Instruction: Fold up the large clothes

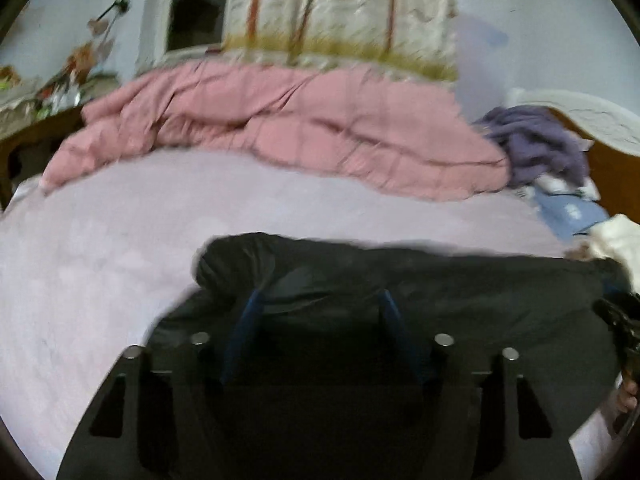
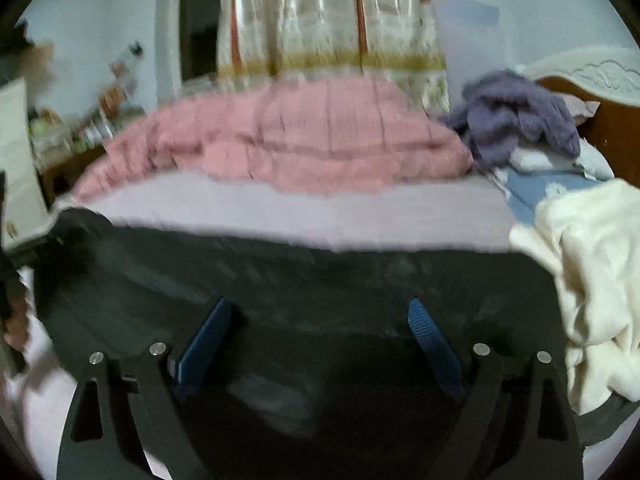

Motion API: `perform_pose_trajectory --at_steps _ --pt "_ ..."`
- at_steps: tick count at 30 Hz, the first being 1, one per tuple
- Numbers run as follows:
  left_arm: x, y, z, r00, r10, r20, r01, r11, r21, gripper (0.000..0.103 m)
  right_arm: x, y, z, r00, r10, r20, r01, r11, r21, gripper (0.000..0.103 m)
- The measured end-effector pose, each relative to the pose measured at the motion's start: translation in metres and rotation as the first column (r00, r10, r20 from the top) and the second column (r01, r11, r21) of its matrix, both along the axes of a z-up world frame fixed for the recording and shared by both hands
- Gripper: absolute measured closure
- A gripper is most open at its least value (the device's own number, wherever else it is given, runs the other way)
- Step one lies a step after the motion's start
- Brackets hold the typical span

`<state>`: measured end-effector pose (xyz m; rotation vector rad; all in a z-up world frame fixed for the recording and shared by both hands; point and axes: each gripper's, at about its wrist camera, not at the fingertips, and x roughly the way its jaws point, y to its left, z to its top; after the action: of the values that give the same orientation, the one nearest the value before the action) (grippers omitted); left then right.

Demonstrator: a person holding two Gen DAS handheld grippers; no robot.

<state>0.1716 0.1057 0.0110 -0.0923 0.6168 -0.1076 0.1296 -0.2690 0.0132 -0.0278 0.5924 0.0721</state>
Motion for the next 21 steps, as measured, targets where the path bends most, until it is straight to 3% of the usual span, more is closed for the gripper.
perform_pose_trajectory --at_steps 2,4,11,18,21 --pt "0.008 0.007 -0.006 0.999 0.019 -0.029 -0.021 0.998 -0.052 0.045 0.005 -0.004 -0.004 0.999 -0.047 0.016 0.048 0.998 -0.042 0.012" --pt "0.012 0.008 -0.008 0.999 0.03 -0.029 -0.031 0.998 -0.045 0.045 0.007 -0.011 -0.005 0.996 -0.082 0.029 0.084 0.995 -0.059 0.012" --pt "0.019 0.004 -0.029 0.995 0.081 -0.051 -0.08 0.997 0.024 0.044 0.016 -0.045 -0.015 0.99 -0.142 -0.006 0.142 0.989 0.043 0.012" --pt "0.031 0.023 -0.049 0.986 0.1 -0.135 -0.11 0.992 -0.069 0.04 0.032 -0.057 -0.031 0.986 -0.137 -0.093 0.149 0.981 0.127 0.012" --pt "0.034 0.025 -0.053 0.98 0.11 -0.164 -0.124 0.989 -0.075 0.036 0.039 -0.054 -0.04 0.977 -0.166 -0.134 0.18 0.978 0.104 0.011"
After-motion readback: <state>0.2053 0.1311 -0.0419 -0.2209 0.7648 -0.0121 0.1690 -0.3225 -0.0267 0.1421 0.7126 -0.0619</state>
